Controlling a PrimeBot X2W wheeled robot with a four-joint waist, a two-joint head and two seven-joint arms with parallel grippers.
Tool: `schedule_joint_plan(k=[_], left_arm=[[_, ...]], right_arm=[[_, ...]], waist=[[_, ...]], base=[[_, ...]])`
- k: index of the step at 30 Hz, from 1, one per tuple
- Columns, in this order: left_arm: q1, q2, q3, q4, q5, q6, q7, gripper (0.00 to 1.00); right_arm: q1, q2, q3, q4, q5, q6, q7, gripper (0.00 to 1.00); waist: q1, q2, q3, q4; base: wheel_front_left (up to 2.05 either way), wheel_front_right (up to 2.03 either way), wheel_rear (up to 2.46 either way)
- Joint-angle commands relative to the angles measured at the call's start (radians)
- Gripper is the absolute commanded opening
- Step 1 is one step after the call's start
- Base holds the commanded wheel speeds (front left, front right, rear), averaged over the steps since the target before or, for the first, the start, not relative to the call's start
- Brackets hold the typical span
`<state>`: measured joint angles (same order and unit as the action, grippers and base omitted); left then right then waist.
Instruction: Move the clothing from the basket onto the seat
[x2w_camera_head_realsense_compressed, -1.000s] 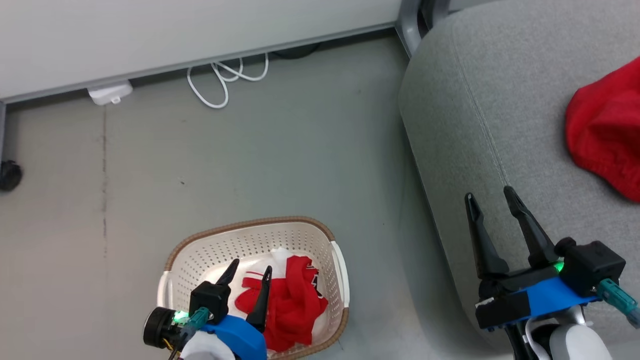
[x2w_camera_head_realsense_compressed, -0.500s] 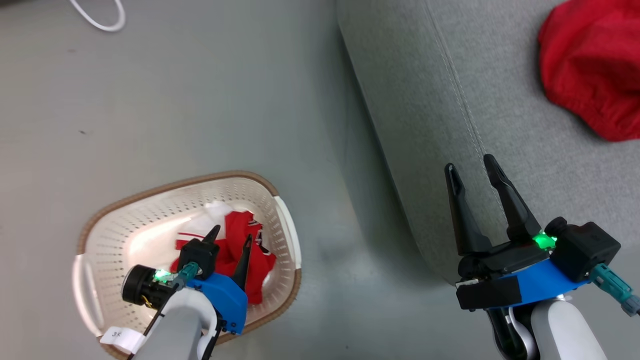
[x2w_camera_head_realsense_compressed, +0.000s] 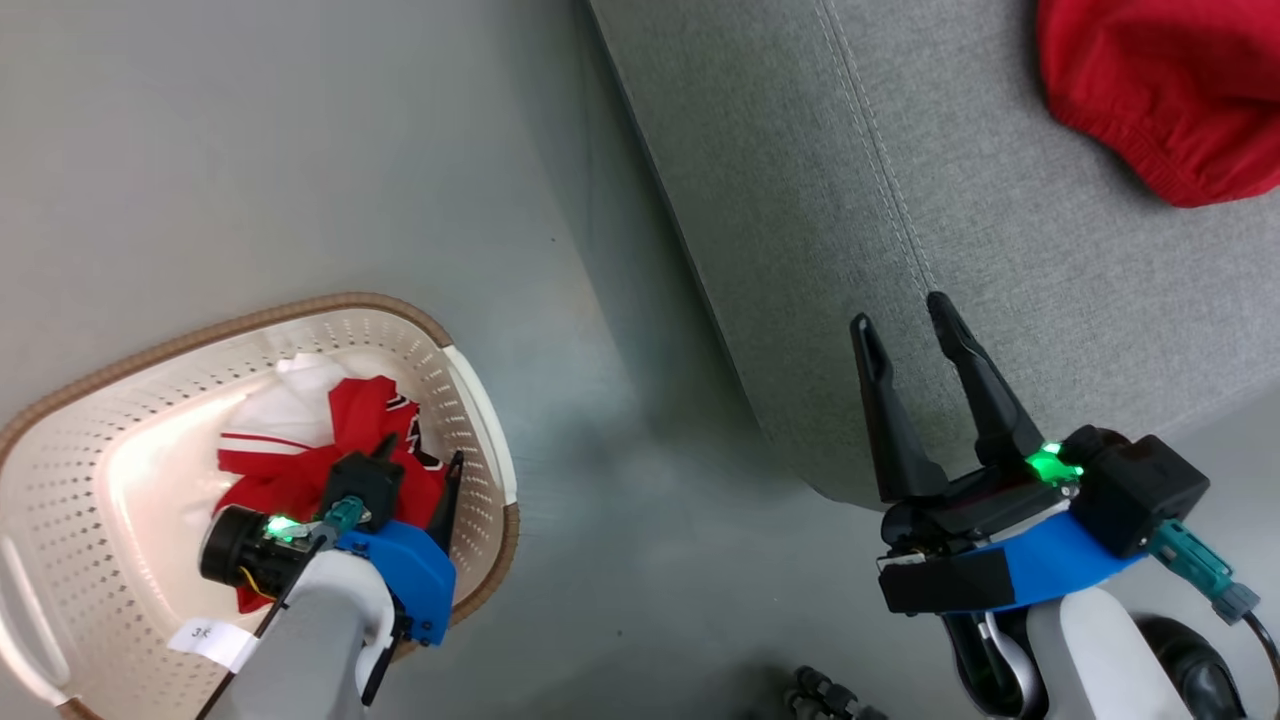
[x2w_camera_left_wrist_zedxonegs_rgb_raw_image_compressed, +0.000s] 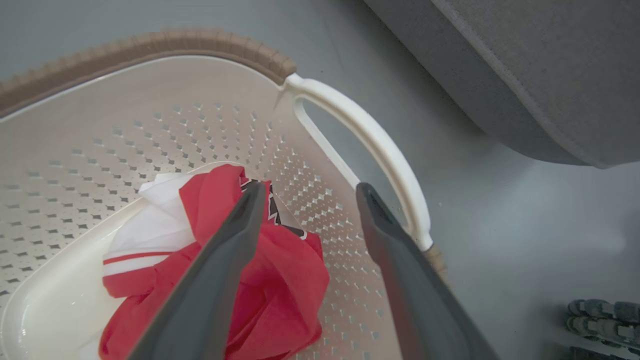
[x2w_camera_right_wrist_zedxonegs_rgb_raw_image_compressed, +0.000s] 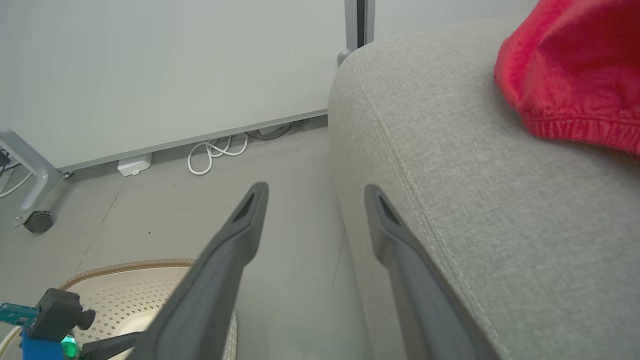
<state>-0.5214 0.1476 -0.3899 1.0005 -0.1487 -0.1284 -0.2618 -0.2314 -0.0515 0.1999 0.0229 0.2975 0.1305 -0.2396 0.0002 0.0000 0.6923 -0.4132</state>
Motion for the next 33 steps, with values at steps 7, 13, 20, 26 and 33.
schedule_joint_plan(k=[7,13,20,26,33], left_arm=[[-0.059,0.039,0.013,0.036,0.018,0.085,-0.005,1.0],[-0.094,0.057,0.038,0.091,0.001,0.164,0.001,1.0],[-0.126,0.066,0.049,0.131,-0.019,0.182,0.007,1.0],[-0.148,0.075,0.046,0.154,-0.026,0.195,0.009,1.0],[-0.165,0.072,0.041,0.188,-0.038,0.198,0.027,1.0]], right_arm=[[-0.039,0.002,0.047,0.002,0.03,0.001,-0.017,1.0],[-0.046,0.002,0.074,0.013,0.047,0.001,-0.024,1.0],[-0.044,0.002,0.07,0.002,0.052,0.001,-0.026,1.0],[-0.02,0.002,0.062,-0.024,0.052,0.001,-0.027,1.0],[-0.008,0.002,0.062,-0.049,0.055,0.001,-0.027,1.0]], waist=[[-0.0002,0.0,0.062,-0.039],[-0.0002,0.0,0.097,-0.059],[-0.0002,0.0,0.123,-0.068],[-0.0002,0.0,0.139,-0.065],[-0.0002,0.0,0.152,-0.063]], base=[[0.0,0.0,0.0],[0.0,0.0,0.0],[0.0,0.0,0.0],[0.0,0.0,0.0],[0.0,0.0,0.0]])
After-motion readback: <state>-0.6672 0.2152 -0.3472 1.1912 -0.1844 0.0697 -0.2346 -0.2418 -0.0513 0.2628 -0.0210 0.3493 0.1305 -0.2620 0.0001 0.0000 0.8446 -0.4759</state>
